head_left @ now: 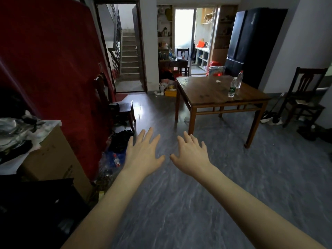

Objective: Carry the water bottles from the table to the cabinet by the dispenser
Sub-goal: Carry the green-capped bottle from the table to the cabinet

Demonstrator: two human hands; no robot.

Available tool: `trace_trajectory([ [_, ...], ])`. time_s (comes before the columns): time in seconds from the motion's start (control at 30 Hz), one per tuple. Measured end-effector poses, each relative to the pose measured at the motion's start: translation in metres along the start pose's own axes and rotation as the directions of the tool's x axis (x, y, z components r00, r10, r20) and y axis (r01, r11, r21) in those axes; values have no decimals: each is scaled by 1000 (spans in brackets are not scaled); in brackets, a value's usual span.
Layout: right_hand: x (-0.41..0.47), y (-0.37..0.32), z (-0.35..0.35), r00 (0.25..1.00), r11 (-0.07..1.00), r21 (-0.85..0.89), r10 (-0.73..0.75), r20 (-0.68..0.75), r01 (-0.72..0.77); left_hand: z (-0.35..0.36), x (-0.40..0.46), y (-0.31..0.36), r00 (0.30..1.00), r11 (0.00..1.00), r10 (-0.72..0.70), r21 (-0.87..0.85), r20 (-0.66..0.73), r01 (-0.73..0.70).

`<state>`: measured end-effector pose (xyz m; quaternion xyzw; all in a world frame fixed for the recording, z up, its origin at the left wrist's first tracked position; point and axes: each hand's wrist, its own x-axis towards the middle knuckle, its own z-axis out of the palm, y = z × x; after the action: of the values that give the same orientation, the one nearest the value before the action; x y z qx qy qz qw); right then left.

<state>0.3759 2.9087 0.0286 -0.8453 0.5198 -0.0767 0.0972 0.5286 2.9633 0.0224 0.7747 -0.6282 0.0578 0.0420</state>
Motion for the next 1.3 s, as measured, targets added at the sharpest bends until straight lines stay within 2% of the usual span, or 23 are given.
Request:
trace_trajectory([
  [0.2,80,-10,-4,1000,1000,-5,5,-10,-5,4,90,-24,998,999,51,-8,23,-51],
  [0.6,234,30,7,998,998,-8,68,-9,-68,40,237,-32,991,992,114,-56,73,-110],
  [1.0,426,113,-21,997,997,28,74,-26,-73,52,441,-6,992,992,103,-81,74,-97],
  [1.3,552,137,-17,997,996,56,74,10,-75,82,558,-21,988,994,92,-75,126,-83],
])
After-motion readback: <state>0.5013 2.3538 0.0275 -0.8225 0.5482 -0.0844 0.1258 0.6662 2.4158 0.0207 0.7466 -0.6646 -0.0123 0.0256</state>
